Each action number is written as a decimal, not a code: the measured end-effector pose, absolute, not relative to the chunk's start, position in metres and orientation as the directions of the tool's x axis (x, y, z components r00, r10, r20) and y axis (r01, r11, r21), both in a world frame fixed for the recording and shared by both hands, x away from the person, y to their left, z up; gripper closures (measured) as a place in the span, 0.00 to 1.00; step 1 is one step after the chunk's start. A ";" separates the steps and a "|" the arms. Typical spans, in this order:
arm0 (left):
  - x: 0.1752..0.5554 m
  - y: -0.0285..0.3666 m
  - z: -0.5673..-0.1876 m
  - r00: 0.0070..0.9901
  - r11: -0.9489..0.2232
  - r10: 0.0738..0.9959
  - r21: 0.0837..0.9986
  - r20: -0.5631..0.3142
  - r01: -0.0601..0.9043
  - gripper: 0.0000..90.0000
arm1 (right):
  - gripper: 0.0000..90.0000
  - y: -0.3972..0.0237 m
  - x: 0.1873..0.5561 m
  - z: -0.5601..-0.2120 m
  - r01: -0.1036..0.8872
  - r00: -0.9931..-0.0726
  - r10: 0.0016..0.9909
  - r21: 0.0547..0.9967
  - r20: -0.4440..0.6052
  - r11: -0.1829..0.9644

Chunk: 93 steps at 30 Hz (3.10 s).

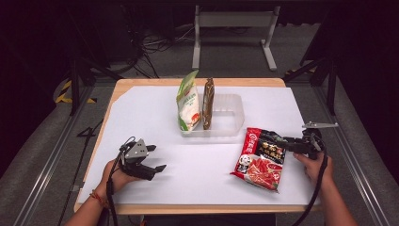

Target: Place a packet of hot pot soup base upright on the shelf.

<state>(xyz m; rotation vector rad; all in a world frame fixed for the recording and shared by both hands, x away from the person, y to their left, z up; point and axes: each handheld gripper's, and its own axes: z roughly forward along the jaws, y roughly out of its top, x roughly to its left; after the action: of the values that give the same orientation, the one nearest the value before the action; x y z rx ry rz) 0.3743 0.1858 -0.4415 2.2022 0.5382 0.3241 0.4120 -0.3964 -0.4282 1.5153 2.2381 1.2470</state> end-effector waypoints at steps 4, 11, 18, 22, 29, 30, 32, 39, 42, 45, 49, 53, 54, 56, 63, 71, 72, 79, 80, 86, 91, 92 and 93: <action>0.375 0.184 -0.442 0.879 -0.573 0.473 0.777 0.051 0.263 0.20 | 0.45 -0.396 0.421 -0.431 0.720 -0.456 0.808 0.688 0.373 0.088; 0.375 0.181 -0.444 0.885 -0.587 0.463 0.765 0.050 0.264 0.20 | 0.59 -0.379 0.433 -0.433 0.731 -0.463 0.803 0.674 0.376 0.106; 0.375 0.180 -0.444 0.885 -0.601 0.460 0.757 0.066 0.256 0.21 | 0.87 -0.390 0.430 -0.432 0.715 -0.472 0.757 0.698 0.452 0.029; 0.374 0.181 -0.443 0.885 -0.599 0.460 0.761 0.073 0.249 0.22 | 0.96 -0.394 0.422 -0.421 0.681 -0.518 0.714 0.732 0.471 0.011; 0.374 0.185 -0.441 0.882 -0.581 0.467 0.775 0.066 0.250 0.22 | 0.98 -0.386 0.407 -0.399 0.601 -0.596 0.705 0.796 0.385 0.072; 0.374 0.185 -0.441 0.882 -0.581 0.467 0.775 0.066 0.250 0.22 | 0.98 -0.386 0.407 -0.399 0.601 -0.596 0.705 0.796 0.385 0.072; 0.375 0.186 -0.441 0.878 -0.572 0.475 0.779 0.059 0.257 0.22 | 0.98 -0.385 0.402 -0.393 0.585 -0.609 0.699 0.808 0.375 0.076; 0.376 0.189 -0.439 0.873 -0.558 0.484 0.789 0.058 0.257 0.22 | 0.99 -0.376 0.388 -0.372 0.527 -0.643 0.689 0.846 0.333 0.083; 0.377 0.192 -0.438 0.870 -0.542 0.491 0.800 0.051 0.259 0.22 | 0.99 -0.365 0.378 -0.356 0.483 -0.665 0.687 0.870 0.294 0.096; 0.378 0.193 -0.437 0.869 -0.535 0.493 0.804 0.048 0.260 0.22 | 0.99 -0.359 0.373 -0.347 0.458 -0.670 0.690 0.884 0.273 0.094; 0.380 0.194 -0.438 0.869 -0.536 0.492 0.804 0.048 0.259 0.22 | 0.99 -0.353 0.367 -0.339 0.421 -0.677 0.698 0.901 0.234 0.106; 0.381 0.194 -0.438 0.869 -0.535 0.492 0.805 0.048 0.258 0.22 | 0.99 -0.346 0.362 -0.329 0.386 -0.690 0.695 0.915 0.203 0.116; 0.381 0.194 -0.438 0.869 -0.535 0.492 0.805 0.048 0.258 0.22 | 0.99 -0.343 0.361 -0.327 0.375 -0.694 0.695 0.919 0.189 0.125; 0.380 0.194 -0.438 0.869 -0.530 0.492 0.807 0.041 0.262 0.22 | 0.99 -0.341 0.360 -0.324 0.371 -0.698 0.691 0.921 0.189 0.123; 0.379 0.196 -0.436 0.867 -0.523 0.497 0.812 0.045 0.258 0.22 | 0.99 -0.323 0.354 -0.302 0.307 -0.726 0.676 0.939 0.123 0.158; 0.379 0.200 -0.436 0.860 -0.514 0.508 0.816 0.042 0.263 0.22 | 0.99 -0.313 0.356 -0.288 0.266 -0.729 0.681 0.946 0.073 0.184; 0.379 0.201 -0.436 0.860 -0.513 0.509 0.817 0.043 0.264 0.22 | 0.99 -0.313 0.357 -0.287 0.265 -0.727 0.682 0.947 0.075 0.179; 0.378 0.199 -0.435 0.858 -0.513 0.511 0.818 0.047 0.260 0.22 | 0.99 -0.315 0.355 -0.277 0.236 -0.714 0.698 0.956 0.051 0.172; 0.378 0.199 -0.435 0.859 -0.515 0.509 0.817 0.048 0.260 0.21 | 0.99 -0.315 0.354 -0.275 0.229 -0.714 0.699 0.957 0.042 0.176; 0.377 0.199 -0.435 0.857 -0.513 0.513 0.818 0.047 0.262 0.21 | 0.99 -0.318 0.353 -0.265 0.206 -0.706 0.707 0.965 0.033 0.160; 0.378 0.200 -0.435 0.857 -0.516 0.514 0.815 0.046 0.265 0.21 | 0.99 -0.318 0.354 -0.257 0.189 -0.697 0.717 0.970 0.024 0.152; 0.378 0.200 -0.435 0.857 -0.510 0.515 0.817 0.040 0.268 0.21 | 0.99 -0.318 0.355 -0.256 0.189 -0.695 0.718 0.971 0.026 0.148; 0.378 0.200 -0.435 0.857 -0.512 0.514 0.817 0.043 0.266 0.21 | 0.99 -0.318 0.355 -0.255 0.187 -0.692 0.722 0.972 0.028 0.142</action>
<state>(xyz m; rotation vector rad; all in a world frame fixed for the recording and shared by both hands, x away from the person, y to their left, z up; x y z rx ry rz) 0.3780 0.2001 -0.4352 2.1322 0.5653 0.3513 0.3554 -0.3184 -0.2549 0.8680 1.9743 1.5763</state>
